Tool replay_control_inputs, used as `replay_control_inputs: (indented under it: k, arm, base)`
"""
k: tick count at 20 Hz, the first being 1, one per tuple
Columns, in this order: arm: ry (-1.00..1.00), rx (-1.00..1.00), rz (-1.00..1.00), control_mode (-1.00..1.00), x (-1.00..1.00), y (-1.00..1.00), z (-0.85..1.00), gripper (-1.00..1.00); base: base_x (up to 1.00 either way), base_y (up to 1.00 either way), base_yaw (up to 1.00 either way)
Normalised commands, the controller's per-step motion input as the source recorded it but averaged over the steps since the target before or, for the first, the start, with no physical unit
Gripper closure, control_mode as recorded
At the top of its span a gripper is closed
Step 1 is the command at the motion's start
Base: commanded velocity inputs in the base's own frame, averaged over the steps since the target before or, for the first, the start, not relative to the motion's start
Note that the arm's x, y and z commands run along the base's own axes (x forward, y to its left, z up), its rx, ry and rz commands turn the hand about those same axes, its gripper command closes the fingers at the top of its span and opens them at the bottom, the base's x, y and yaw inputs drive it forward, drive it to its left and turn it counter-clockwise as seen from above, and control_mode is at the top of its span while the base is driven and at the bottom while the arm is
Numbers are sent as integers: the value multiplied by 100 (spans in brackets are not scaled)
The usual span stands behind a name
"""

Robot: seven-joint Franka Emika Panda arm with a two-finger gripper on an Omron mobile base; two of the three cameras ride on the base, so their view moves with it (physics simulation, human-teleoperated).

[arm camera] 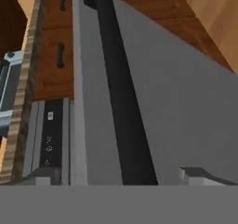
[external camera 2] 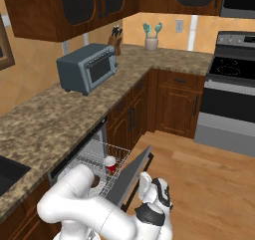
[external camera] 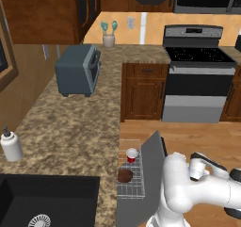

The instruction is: Pick up the cup and bowl from the counter, place them in the dishwasher, and close the dishwasher door.

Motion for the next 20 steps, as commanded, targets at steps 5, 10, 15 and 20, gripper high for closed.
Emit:
replay_control_inputs:
  k: [5,10,15,20]
  arm:
    - [-54,35,23,-100,2,79,-46,-100]
    - [-23,51,30,-100,15,100,-51,-100]
    - [-23,59,25,-100,11,100,-66,-100]
    - [-35,53,20,-100,15,100,-81,-100]
  base:
    - [0,0,0]
    - [0,0,0]
    - [0,0,0]
    - [0,0,0]
